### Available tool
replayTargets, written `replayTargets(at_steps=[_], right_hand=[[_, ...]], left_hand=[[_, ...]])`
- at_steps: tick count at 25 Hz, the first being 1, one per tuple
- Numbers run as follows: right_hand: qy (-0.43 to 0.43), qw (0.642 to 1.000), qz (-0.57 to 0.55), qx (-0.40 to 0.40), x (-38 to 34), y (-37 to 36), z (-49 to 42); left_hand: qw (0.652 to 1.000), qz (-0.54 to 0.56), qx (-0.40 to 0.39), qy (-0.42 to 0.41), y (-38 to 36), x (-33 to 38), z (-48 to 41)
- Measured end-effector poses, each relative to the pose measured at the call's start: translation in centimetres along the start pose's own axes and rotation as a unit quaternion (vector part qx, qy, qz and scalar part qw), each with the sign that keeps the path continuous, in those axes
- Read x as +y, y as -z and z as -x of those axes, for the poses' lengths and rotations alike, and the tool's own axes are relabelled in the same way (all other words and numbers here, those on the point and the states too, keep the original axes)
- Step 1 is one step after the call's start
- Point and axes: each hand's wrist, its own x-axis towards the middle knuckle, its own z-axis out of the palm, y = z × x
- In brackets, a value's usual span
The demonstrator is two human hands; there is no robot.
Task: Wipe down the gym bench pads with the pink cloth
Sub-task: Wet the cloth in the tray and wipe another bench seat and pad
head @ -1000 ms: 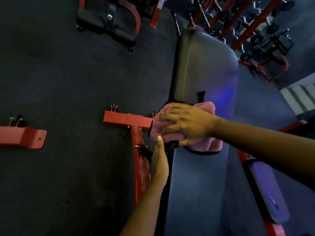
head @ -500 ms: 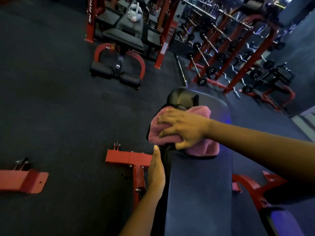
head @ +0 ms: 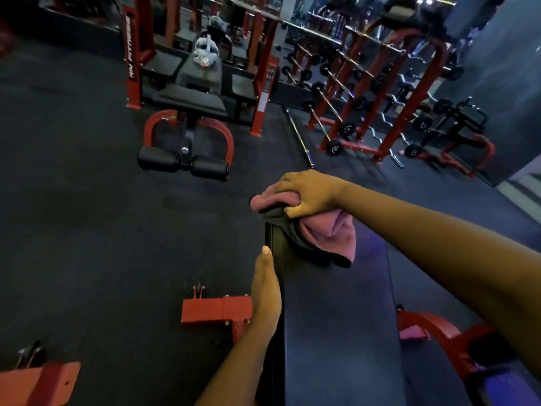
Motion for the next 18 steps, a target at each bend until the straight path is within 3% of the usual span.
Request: replayTargets(at_steps=[4,6,8,10,13,16,18], right_hand=[[-0.098,0.988,-0.108,0.049,2.7,-1.6,2.9],[-0.137,0.980,-0.126,0.071,3.9,-2.6,4.7],[-0.176,0.969,-0.147,0.086,4.8,-3.5,6.5],[-0.200,0.960,-0.164,0.109,5.4,-4.5,8.0],[-0.235,0.936,-0.201,0.170,6.2,-6.1,10.0],[-0.295,0.889,-0.260,0.236,7.1,-9.1,12.7],[-0.340,0.835,-0.322,0.289,7.0,-12.1,14.9]], left_hand=[[0.996,-0.072,-0.004,-0.052,-0.2,0.2,-0.5],[0.981,-0.128,0.024,-0.141,0.5,1.1,-0.4],[0.937,-0.220,0.052,-0.266,1.0,2.0,-0.3],[0.860,-0.319,0.016,-0.397,0.9,2.5,0.2],[0.675,-0.493,-0.096,-0.541,-1.6,1.2,-0.2],[0.485,-0.627,-0.195,-0.578,-4.2,-1.7,-0.8],[0.394,-0.693,-0.233,-0.558,-4.9,-3.5,-1.2]])
